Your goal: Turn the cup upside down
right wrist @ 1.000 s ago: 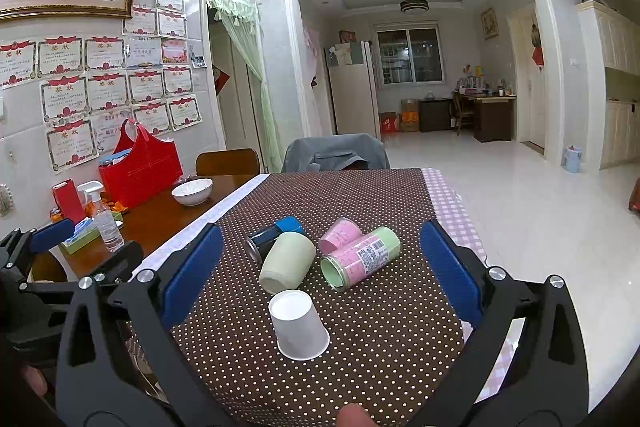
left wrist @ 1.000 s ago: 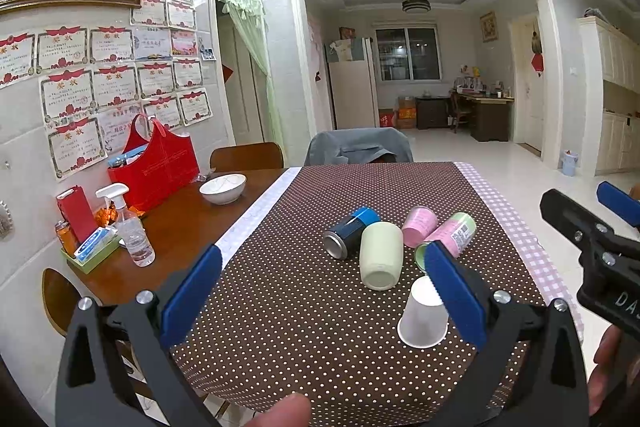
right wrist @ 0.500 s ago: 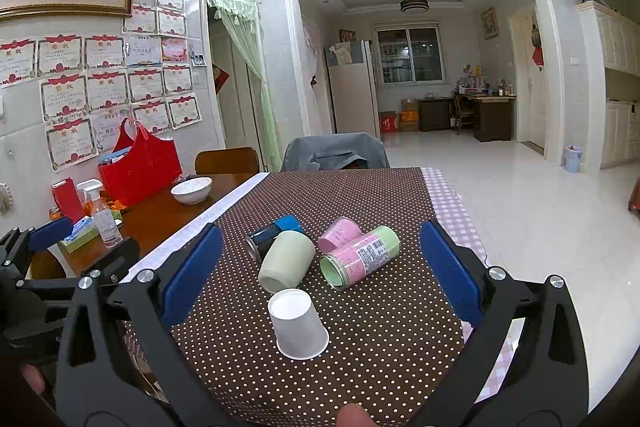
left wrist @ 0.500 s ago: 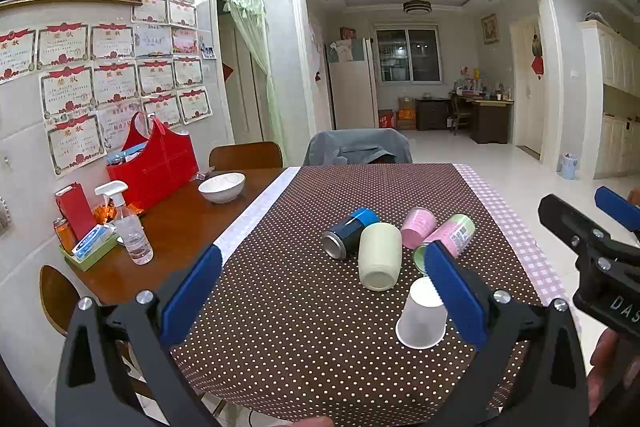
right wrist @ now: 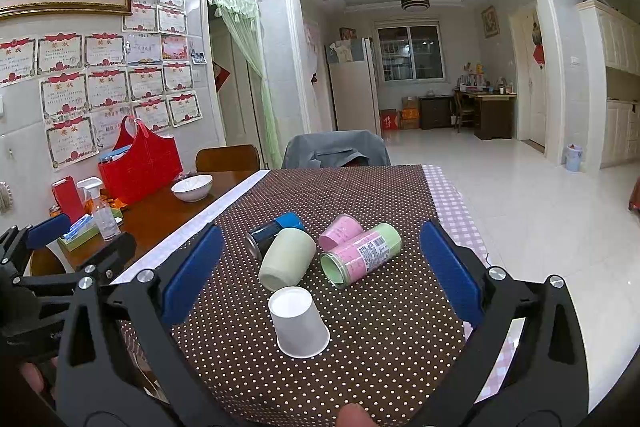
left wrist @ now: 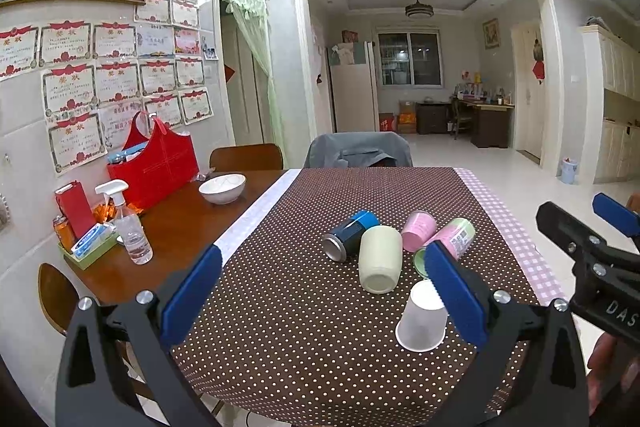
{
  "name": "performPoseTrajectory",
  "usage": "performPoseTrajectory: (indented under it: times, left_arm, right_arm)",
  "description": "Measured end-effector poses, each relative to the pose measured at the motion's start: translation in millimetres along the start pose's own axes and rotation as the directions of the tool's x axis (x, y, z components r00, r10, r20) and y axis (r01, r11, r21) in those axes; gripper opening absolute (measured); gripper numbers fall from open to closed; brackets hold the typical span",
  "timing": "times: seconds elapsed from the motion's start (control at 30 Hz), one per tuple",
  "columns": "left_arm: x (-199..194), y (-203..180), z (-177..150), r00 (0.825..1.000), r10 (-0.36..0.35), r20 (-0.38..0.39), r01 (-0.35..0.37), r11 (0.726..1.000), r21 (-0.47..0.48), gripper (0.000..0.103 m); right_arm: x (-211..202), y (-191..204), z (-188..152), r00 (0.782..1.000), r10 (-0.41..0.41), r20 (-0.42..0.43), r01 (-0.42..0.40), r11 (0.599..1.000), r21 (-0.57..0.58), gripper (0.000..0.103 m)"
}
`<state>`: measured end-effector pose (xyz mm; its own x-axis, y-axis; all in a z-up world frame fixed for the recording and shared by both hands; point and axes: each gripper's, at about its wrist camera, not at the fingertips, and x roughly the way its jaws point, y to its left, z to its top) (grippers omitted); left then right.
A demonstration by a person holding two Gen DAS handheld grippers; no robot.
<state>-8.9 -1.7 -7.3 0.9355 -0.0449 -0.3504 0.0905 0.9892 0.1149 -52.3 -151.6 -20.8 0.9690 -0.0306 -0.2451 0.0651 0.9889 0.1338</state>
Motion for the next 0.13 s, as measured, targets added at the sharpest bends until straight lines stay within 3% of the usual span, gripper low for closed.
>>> performPoseTrajectory:
  times: [0.13]
  left_arm:
    - [0.6, 0.7, -1.1, 1.0, 0.011, -0.004, -0.011, 1.0, -0.003, 0.099]
  right_arm:
    - [0.1, 0.0, 0.4, 1.0, 0.0, -0.001, 0.0, 1.0, 0.001, 0.097]
